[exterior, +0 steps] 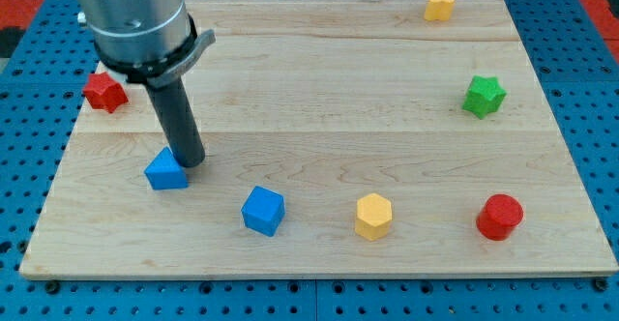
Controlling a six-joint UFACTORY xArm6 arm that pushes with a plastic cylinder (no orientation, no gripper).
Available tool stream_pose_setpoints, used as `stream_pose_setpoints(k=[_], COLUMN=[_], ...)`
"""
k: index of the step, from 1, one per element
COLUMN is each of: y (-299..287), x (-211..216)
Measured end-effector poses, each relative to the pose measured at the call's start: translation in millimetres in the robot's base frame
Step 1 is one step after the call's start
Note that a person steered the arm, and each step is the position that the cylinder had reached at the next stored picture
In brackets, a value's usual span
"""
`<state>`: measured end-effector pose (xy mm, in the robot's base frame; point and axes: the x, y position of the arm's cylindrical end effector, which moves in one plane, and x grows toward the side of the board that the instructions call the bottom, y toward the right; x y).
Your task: Move the blue triangle to the left side of the blue cube
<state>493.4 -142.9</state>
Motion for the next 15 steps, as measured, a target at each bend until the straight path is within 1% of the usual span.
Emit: stream_pose_setpoints(k=[1,2,3,5,6,7,8,9,10,11,12,13,14,15], y=[-44.9,-65.9,-72.7,-58.9,-109.8,-129.2,-55.7,4.1,-10.8,11.5,54.2,69.0,56.7,58.2], x=[-5.9,-7.9,1.1,-1.2,-38.9,8.4,20.3,18.4,17.4,-12.0,-14.9,-14.8,14.3,19.3])
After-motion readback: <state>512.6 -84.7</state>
